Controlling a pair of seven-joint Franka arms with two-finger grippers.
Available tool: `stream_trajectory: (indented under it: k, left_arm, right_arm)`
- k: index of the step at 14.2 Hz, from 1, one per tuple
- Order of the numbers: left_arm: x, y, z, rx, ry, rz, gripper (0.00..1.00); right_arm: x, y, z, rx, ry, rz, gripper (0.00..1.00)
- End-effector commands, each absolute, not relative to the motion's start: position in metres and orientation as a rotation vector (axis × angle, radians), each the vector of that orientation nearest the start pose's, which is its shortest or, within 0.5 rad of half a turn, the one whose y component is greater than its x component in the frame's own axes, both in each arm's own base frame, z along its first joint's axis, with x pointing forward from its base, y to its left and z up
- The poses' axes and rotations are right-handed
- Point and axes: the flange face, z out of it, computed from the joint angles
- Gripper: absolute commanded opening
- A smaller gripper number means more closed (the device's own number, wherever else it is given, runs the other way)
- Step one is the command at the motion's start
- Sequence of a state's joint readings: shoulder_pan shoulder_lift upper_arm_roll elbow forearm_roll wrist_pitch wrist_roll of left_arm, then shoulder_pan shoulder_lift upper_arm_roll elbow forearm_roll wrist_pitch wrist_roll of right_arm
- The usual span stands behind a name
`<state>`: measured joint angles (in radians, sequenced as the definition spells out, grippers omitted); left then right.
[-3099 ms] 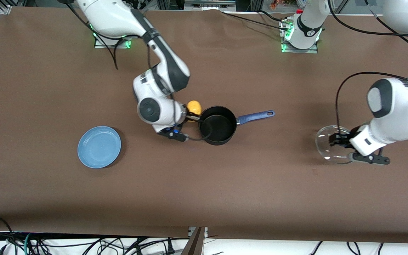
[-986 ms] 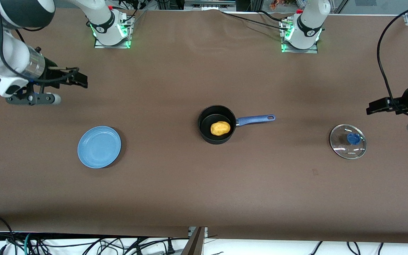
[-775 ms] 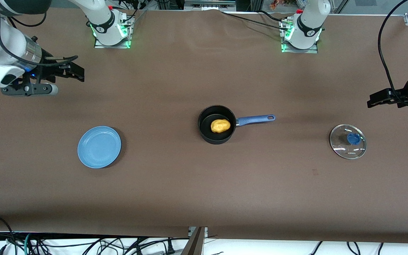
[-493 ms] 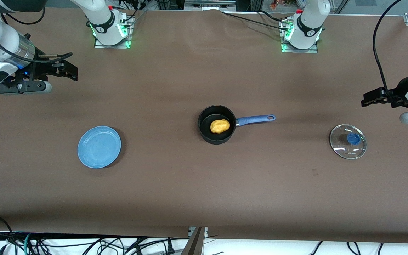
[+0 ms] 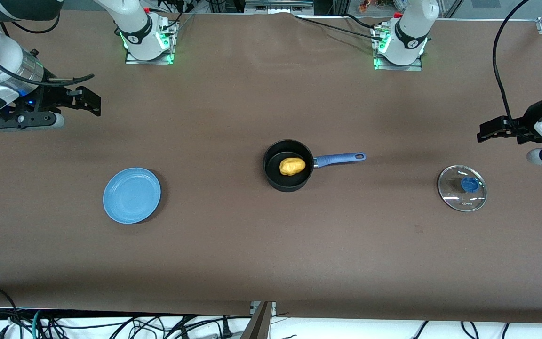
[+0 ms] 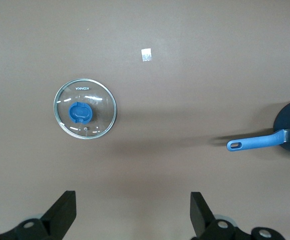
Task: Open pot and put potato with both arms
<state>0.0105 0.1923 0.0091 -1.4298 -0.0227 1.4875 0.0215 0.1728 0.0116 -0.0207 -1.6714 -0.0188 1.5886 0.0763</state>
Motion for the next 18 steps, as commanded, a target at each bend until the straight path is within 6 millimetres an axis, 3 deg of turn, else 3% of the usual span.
stream_trajectory:
  k: [1,4,6,10,18]
  left_arm:
    - [0.607,0.004,0.577,-3.134,0.005,0.207,1.00]
    - [0.607,0.001,0.577,-3.132,0.012,0.207,1.00]
    - [0.607,0.003,0.577,-3.132,0.007,0.207,1.00]
    - [0.607,0.003,0.577,-3.132,0.007,0.207,1.00]
    - [0.607,0.002,0.578,-3.142,0.003,0.207,1.00]
  right_arm:
    - [0.557,0.080,0.584,-3.183,-0.132,0.103,1.00]
    - [0.564,0.078,0.596,-3.212,-0.134,0.052,1.00]
    - [0.567,0.081,0.584,-3.205,-0.134,0.099,1.00]
    - [0.566,0.102,0.581,-3.207,-0.140,0.103,1.00]
    - [0.567,0.101,0.581,-3.203,-0.100,0.088,1.00]
